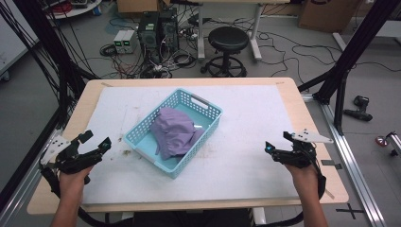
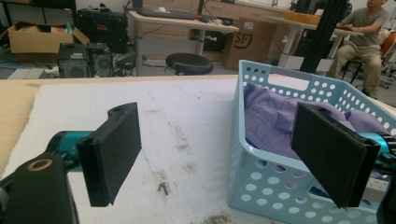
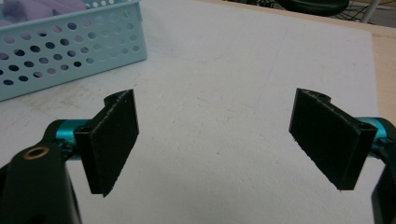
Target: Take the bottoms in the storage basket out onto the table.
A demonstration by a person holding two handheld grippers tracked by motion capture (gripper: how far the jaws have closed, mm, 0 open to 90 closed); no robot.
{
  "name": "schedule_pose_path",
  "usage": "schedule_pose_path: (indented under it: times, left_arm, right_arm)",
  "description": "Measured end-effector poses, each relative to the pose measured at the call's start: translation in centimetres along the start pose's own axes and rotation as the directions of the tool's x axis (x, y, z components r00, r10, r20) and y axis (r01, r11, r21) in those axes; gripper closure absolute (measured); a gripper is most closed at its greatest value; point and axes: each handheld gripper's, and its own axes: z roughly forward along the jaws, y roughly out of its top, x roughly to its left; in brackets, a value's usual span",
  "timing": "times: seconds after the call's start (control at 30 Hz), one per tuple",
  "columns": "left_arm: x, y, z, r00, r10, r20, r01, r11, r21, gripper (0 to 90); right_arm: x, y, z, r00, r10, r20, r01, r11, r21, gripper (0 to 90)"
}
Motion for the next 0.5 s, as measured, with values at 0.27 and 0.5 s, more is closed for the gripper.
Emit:
schedule_pose_path:
  times: [0.27,0.5]
  left_arm:
    - [-1.7,0.9,1.0,0.9989,0.007,0.047,-0.005,0.9993,-0.037,16.4]
    - [-4.1,3.6,3.4,0.9954,0.015,0.095,-0.009,0.9978,-0.065,16.6]
  right_arm:
    - [-0.3,-0.1,0.0,0.9999,0.012,0.003,-0.012,1.000,-0.007,15.5]
    - [-0.5,-0.1,-0.2,0.9999,0.011,-0.001,-0.011,1.000,-0.018,15.5]
